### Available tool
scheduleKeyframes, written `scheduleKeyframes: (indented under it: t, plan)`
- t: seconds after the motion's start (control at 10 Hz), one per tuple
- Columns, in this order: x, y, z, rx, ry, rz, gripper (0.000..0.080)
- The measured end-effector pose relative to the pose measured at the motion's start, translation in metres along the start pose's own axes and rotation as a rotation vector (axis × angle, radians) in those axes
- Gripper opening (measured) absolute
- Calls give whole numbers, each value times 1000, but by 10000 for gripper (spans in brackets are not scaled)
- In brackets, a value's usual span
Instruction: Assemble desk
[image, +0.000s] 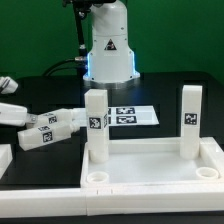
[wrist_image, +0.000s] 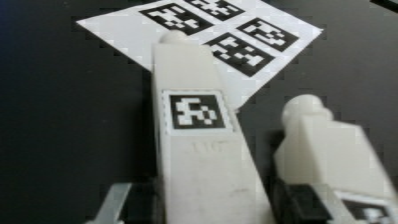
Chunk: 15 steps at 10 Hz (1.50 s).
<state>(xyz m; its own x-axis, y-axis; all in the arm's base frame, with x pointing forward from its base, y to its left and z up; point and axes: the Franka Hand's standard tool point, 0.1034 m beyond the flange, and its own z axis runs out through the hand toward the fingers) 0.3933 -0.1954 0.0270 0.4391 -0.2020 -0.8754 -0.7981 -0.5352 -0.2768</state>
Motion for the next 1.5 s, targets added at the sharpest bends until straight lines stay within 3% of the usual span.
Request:
scheduleKeyframes:
  t: [0.2,0.3,0.4,0.5,0.7,0.9,1.0,1.1,1.3,1.4,1.5]
  plan:
    - [-35,-29,-20,15,15,-27,293]
    - [-52,-51,-30,4,76,-68,290]
    - [-57,-60,-33,-1,119,-91,290]
    - [-47,-56,-34,-11,207,-92,290]
    - [-54,-66,-37,-23,304,-103,290]
    - [-93,-125,-60,-46,403,-197,290]
    - [-105,-142,-68,-51,441,-225,290]
    - [-103,-151,-73,-57,539,-248,290]
    - [-102,-146,-71,-53,641,-248,290]
    - [-99,-151,-78,-60,727,-258,290]
    - [-110,-164,-84,-113,737,-279,290]
